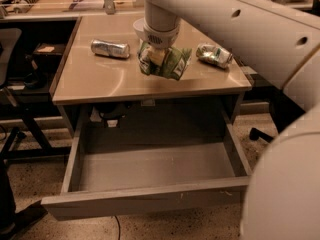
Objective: Pick green jalapeno chip bag from top drawer and place on counter
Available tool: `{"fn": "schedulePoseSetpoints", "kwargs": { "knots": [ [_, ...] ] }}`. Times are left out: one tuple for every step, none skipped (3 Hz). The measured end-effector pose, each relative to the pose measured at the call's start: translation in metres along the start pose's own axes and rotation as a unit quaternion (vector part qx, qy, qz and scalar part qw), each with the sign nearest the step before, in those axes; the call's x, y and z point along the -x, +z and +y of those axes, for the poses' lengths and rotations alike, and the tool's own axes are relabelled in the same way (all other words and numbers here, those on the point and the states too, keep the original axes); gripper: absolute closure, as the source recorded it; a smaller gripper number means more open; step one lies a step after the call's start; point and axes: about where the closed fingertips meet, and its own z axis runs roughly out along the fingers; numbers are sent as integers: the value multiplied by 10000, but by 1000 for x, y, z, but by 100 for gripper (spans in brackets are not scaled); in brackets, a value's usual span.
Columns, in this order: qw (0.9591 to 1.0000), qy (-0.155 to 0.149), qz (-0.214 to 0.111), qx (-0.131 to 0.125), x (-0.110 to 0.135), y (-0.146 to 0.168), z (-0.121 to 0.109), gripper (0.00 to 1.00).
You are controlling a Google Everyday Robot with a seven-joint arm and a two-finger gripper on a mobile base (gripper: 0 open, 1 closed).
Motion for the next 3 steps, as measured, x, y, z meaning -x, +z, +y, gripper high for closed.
{"fn": "schedulePoseSetpoints", "kwargs": {
  "knots": [
    [9999,-64,111,9,11,20,-24,100],
    [9995,-197,193,126,23,45,-35,100],
    [9996,-187,180,122,24,47,-38,81]
  ]
}}
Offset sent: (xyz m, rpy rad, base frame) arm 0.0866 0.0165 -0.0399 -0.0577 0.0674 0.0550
